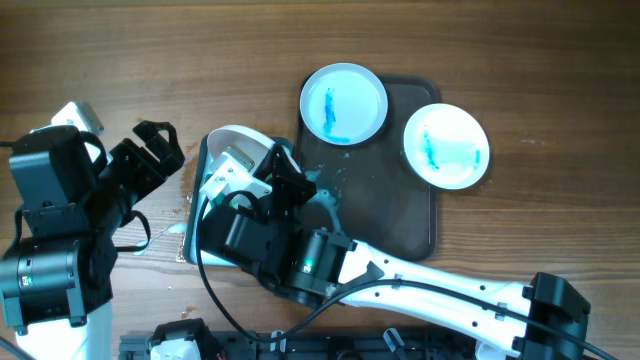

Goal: Clean dirty plates on tray and stack at the side

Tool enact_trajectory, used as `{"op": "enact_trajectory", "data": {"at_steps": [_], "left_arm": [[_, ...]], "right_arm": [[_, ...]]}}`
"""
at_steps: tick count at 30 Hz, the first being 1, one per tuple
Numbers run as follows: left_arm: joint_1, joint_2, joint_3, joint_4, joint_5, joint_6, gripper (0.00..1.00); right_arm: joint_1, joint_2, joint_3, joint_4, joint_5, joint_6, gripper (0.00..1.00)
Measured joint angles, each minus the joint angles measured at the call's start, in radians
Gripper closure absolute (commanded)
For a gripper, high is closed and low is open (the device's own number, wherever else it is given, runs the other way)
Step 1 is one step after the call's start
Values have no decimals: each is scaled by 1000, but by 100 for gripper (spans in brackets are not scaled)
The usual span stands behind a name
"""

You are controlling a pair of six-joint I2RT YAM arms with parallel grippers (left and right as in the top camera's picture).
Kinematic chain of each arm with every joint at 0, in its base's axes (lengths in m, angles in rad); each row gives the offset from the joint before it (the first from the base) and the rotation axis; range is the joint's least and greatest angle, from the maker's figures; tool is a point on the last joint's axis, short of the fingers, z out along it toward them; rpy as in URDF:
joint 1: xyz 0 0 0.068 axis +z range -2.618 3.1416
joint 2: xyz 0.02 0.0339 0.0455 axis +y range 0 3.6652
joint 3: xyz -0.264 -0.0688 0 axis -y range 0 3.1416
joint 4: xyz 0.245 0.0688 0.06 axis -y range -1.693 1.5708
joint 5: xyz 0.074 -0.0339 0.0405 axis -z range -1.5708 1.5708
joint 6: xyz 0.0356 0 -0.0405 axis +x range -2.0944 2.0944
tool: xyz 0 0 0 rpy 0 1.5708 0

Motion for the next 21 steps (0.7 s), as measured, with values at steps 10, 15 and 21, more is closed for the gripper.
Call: {"op": "enact_trajectory", "data": {"at_steps": [10,15,21], "left_arm": [[0,0,0,0,0,0,0],[0,0,0,0,0,0,0],[0,0,0,0,0,0,0]], "right_arm": [[1,0,0,20,-30,-24,96],[-40,2,0,45,-79,-69,96],[-53,8,0,121,-92,-77,96]]}}
